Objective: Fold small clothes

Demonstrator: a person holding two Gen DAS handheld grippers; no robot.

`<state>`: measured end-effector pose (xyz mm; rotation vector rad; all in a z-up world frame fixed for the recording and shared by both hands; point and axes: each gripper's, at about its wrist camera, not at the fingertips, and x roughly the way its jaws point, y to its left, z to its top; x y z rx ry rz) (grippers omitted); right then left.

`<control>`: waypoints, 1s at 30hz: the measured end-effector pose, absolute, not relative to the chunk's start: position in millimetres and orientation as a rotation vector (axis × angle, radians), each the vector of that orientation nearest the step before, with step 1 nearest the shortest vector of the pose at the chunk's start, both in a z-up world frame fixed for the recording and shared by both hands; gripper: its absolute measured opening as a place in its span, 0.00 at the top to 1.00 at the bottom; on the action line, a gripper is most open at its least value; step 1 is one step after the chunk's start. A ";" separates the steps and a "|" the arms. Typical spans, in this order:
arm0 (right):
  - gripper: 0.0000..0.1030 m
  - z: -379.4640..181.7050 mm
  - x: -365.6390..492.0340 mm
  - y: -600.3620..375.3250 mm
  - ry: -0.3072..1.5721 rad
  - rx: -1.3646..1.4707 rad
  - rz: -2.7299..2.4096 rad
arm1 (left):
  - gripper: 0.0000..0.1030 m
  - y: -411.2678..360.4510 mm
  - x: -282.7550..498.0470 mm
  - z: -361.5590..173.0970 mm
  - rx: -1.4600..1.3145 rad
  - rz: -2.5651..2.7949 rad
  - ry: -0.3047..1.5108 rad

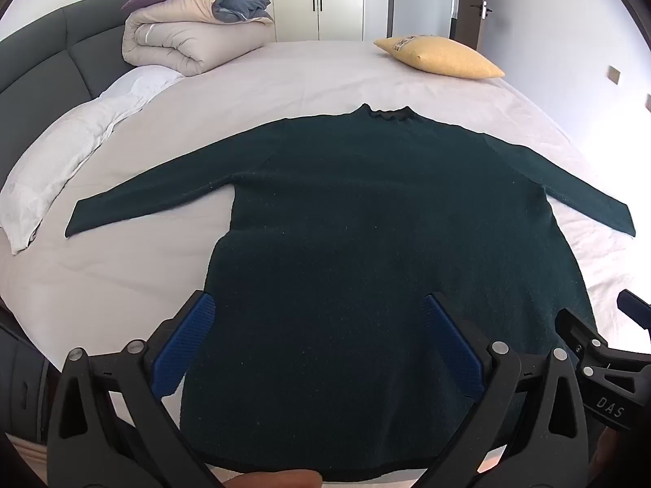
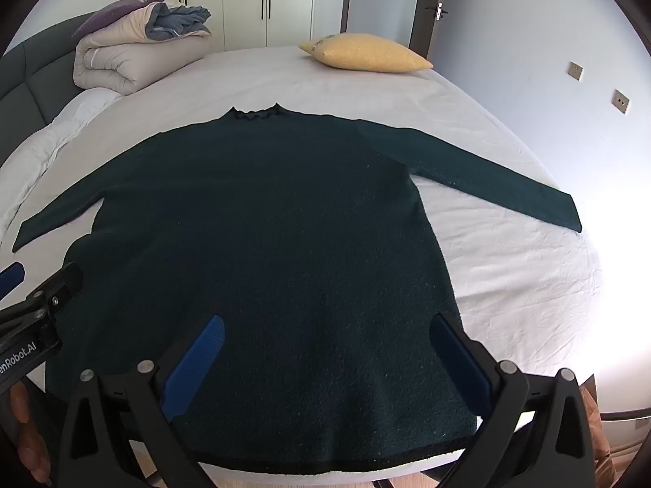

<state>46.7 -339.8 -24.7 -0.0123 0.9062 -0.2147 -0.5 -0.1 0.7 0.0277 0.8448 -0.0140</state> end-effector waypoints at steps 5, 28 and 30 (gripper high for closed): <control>0.00 -25.1 46.7 -339.6 0.904 -0.015 -0.217 | 0.00 1.0 -0.3 1.1 0.020 -0.016 0.854; 0.00 -27.5 48.1 -339.1 0.910 -0.014 -0.216 | 0.00 5.8 1.2 -4.8 0.026 -0.011 0.858; 0.00 -27.7 48.2 -339.0 0.911 -0.014 -0.216 | 0.00 6.1 1.6 -5.5 0.025 -0.010 0.859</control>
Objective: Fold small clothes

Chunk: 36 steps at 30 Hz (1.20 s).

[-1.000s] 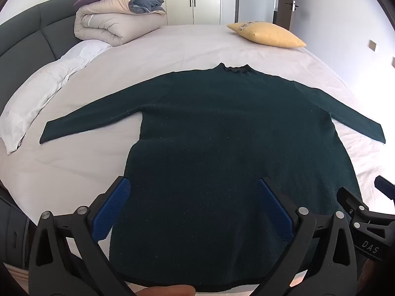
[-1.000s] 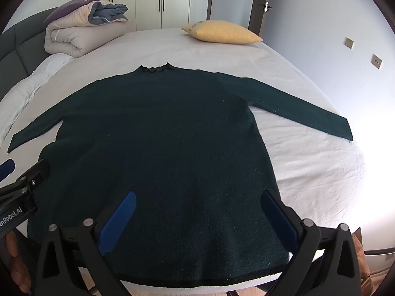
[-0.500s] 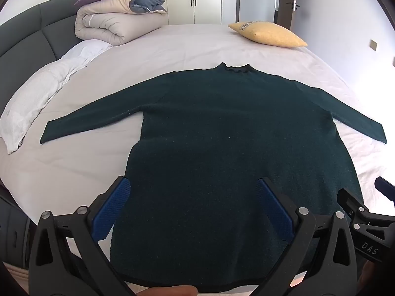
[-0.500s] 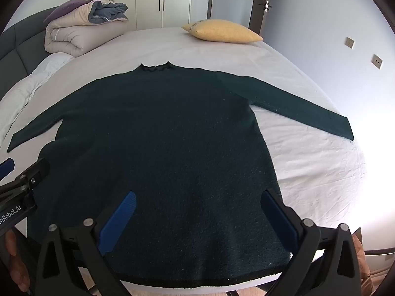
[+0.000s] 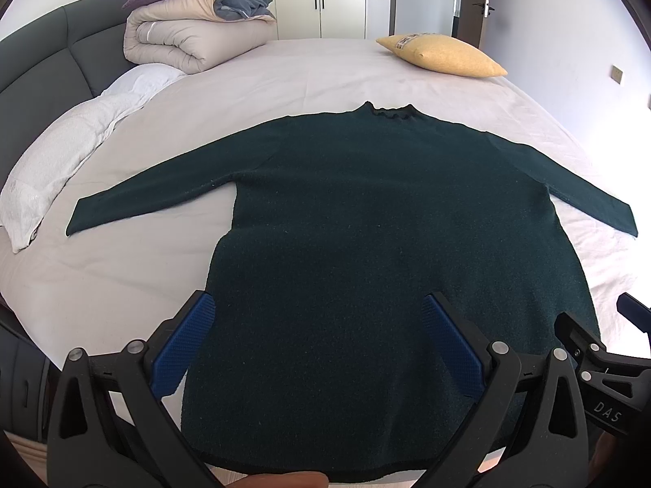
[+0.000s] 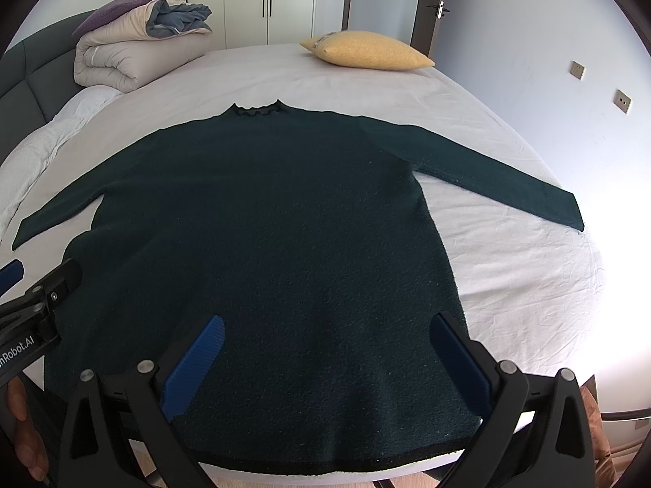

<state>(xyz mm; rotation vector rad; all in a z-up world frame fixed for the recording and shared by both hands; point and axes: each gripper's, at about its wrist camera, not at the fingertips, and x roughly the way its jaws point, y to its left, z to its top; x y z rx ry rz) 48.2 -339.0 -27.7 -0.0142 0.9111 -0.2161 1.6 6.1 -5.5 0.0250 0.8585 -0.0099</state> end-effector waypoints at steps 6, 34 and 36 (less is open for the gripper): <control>0.00 -29.9 47.6 -339.5 0.912 -0.015 -0.216 | 0.00 6.7 0.8 -5.6 0.022 -0.010 0.859; 0.00 -32.3 47.5 -338.7 0.915 -0.014 -0.216 | 0.00 8.5 -0.1 -9.9 0.024 -0.007 0.864; 0.00 -31.8 47.9 -337.9 0.916 -0.014 -0.216 | 0.00 8.7 -0.1 -10.4 0.023 -0.007 0.865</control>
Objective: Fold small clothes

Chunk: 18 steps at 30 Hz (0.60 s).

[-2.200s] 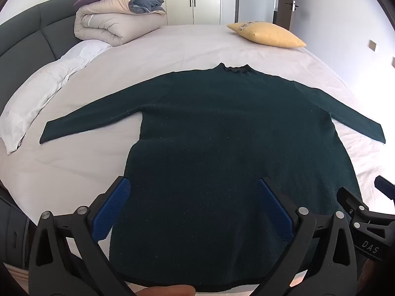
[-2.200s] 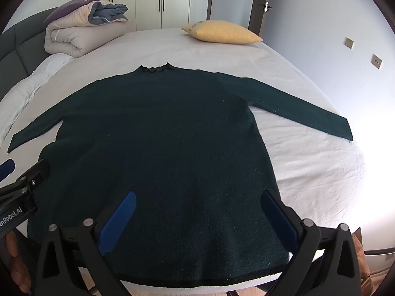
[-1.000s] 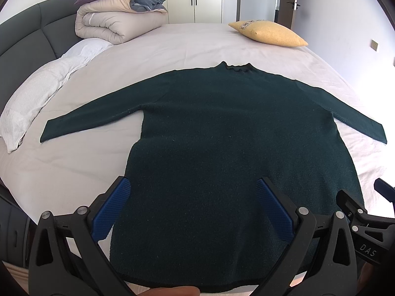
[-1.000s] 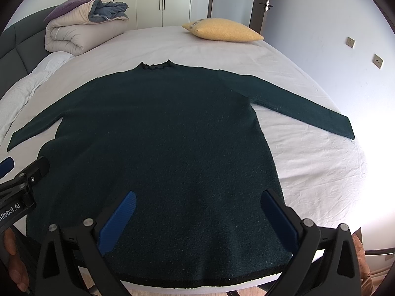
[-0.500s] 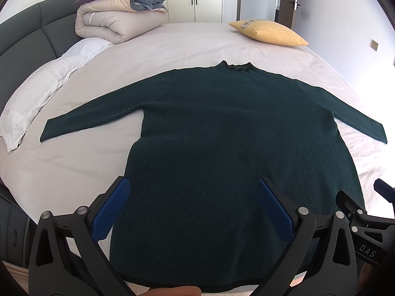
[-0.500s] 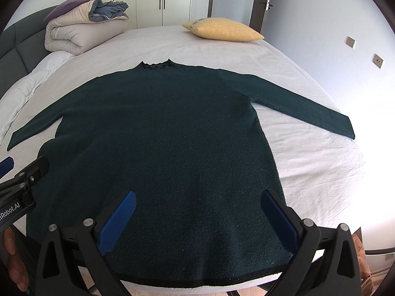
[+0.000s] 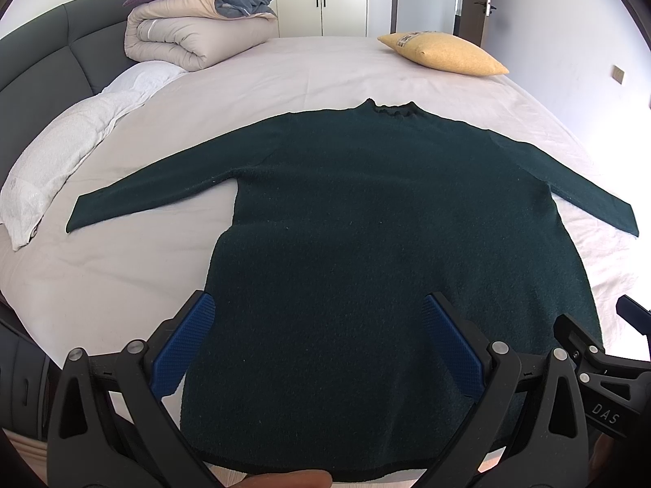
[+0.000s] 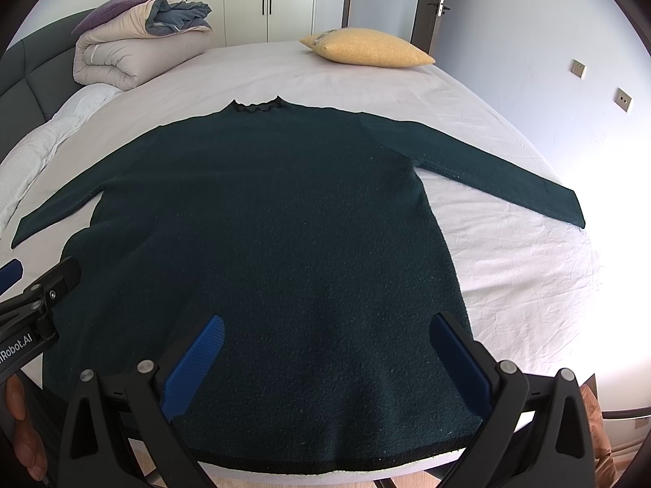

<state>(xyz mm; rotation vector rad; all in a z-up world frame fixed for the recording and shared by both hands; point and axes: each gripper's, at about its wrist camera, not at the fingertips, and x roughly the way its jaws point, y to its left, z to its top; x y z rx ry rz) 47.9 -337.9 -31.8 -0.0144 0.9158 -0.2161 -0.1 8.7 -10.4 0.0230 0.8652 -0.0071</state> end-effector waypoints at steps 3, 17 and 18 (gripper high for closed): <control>0.00 -32.1 47.7 -337.9 0.916 -0.015 -0.216 | 0.00 8.8 -0.3 -10.6 0.023 -0.007 0.865; 0.00 -35.1 47.3 -338.7 0.919 -0.015 -0.215 | 0.00 8.7 0.4 -10.9 0.021 -0.006 0.867; 0.00 -36.1 46.7 -338.7 0.919 -0.015 -0.215 | 0.00 9.4 -0.2 -11.7 0.020 -0.007 0.868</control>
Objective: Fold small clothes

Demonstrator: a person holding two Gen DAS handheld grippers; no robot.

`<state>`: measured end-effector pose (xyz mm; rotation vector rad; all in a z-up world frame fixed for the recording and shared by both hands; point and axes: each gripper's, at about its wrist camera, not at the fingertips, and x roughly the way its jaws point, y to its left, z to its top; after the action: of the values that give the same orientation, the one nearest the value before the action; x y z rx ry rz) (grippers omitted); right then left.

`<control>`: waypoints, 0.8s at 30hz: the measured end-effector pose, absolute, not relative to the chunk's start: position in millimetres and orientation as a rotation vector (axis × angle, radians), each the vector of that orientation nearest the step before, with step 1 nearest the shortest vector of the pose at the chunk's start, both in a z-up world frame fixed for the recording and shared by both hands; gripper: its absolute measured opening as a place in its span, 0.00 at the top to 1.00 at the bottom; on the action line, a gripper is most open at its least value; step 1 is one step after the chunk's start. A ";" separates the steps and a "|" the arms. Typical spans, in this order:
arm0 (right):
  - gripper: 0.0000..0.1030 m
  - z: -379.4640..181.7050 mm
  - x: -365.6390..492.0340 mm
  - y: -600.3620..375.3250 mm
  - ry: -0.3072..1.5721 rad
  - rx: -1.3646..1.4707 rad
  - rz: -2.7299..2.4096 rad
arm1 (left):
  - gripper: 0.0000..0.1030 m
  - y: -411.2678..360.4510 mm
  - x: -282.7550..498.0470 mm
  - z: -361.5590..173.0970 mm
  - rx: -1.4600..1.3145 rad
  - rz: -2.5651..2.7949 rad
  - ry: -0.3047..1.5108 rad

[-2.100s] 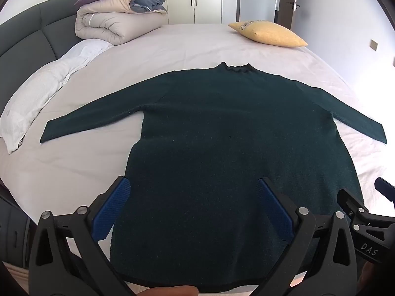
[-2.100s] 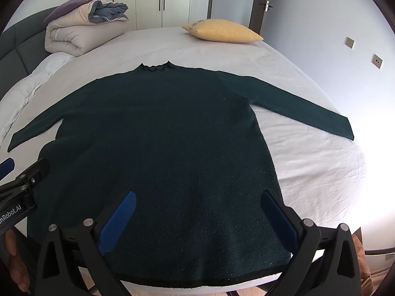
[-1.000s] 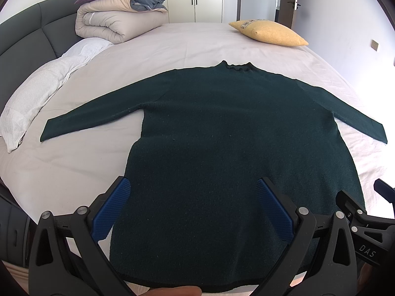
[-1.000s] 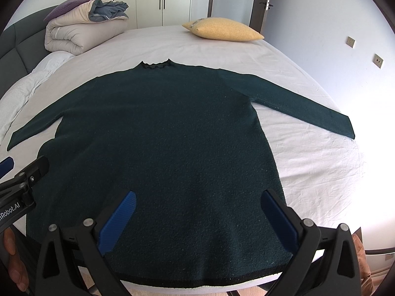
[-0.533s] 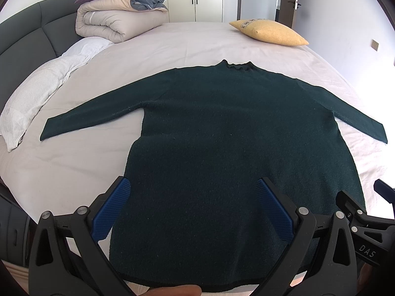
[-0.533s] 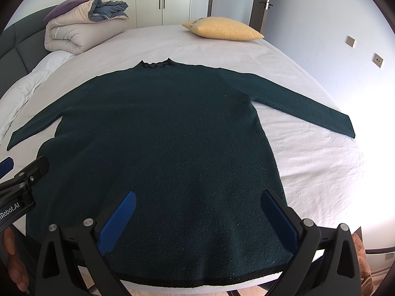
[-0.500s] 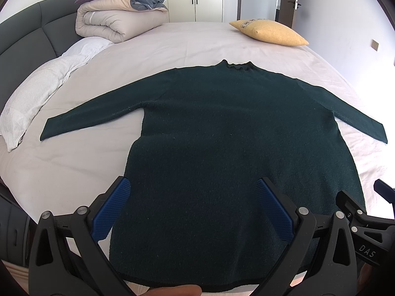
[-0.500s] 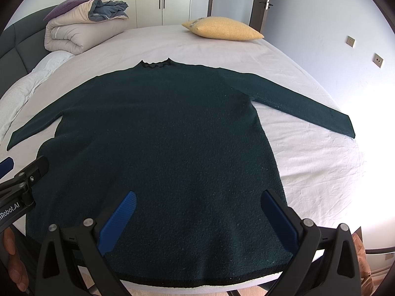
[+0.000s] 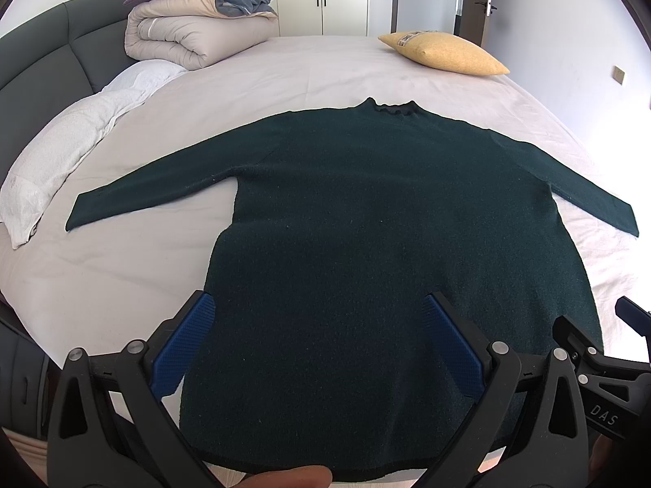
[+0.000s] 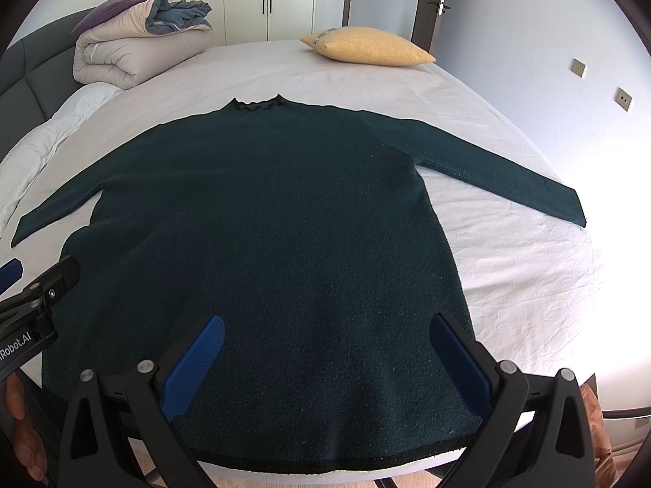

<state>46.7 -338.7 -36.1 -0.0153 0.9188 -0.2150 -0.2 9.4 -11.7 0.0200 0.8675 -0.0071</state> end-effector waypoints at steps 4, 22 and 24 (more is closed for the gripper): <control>0.00 -36.8 46.1 -338.8 0.921 -0.015 -0.215 | 0.00 9.8 -0.2 -12.7 0.018 -0.011 0.871; 0.00 -45.8 40.8 -343.1 0.907 0.014 -0.210 | 0.00 0.1 8.4 -19.3 0.077 -0.004 0.862; 0.00 -40.2 39.6 -357.1 0.876 0.054 -0.203 | 0.00 5.0 12.7 -19.2 0.032 -0.045 0.867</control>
<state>39.6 -357.1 -40.2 0.0542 0.8760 -0.2030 12.7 5.0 -19.2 0.0319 0.8670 -0.0446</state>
